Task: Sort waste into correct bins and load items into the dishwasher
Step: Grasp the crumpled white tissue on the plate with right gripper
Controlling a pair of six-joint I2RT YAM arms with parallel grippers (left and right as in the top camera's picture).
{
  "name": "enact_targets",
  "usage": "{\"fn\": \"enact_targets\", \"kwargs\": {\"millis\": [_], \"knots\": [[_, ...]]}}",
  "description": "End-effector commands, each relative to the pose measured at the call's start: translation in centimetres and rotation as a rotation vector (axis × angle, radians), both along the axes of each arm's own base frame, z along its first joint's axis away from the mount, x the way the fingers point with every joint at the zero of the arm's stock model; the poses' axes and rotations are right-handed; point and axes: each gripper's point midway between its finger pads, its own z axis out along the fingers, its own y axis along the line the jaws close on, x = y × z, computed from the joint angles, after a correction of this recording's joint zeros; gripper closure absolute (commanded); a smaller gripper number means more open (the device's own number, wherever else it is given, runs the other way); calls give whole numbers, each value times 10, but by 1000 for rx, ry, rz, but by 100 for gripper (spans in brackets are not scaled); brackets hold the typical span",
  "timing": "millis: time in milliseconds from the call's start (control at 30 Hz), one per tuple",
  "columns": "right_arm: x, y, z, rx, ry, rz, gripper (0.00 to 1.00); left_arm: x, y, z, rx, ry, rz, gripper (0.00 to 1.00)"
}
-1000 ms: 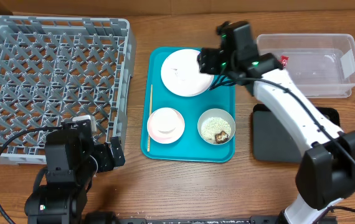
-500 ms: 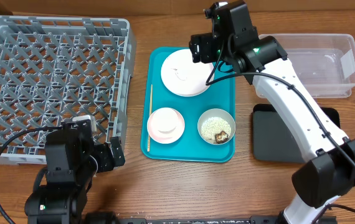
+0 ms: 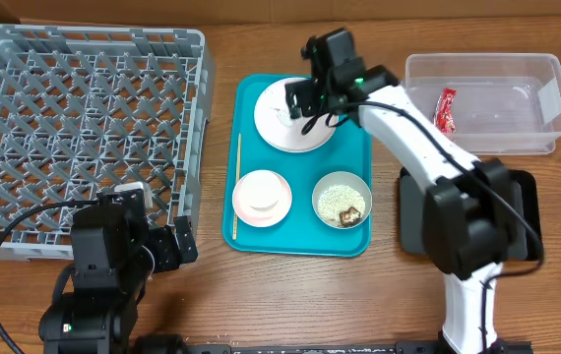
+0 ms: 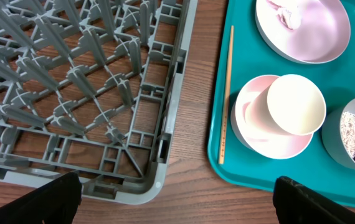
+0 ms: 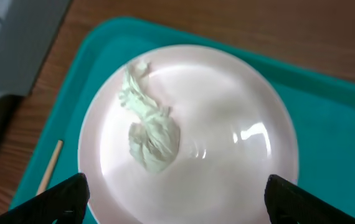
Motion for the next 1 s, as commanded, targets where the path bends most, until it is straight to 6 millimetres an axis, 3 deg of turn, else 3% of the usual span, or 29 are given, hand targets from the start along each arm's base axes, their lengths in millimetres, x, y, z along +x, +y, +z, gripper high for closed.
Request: {"fn": "enact_targets", "kwargs": {"millis": [0, 200, 400, 600, 800, 967], "knots": [[-1, 18, -7, 11, -9, 39, 8, 2, -2, 10, -19, -28, 5, 0], [-7, 42, -42, -11, 13, 78, 9, 2, -2, 11, -19, -29, 5, 0], [-10, 40, -75, -122, 13, 47, 14, 2, -2, 10, -20, -27, 5, 0], [-6, 40, -75, -128, -7, 40, 29, 2, -2, 10, -21, -26, 4, 0], [-1, 42, -72, -118, -29, 36, 36, 2, -3, 10, -25, -26, 0, 0], [4, 37, -70, -143, -52, 13, 58, 2, -3, 10, -25, -26, 0, 0]]}}
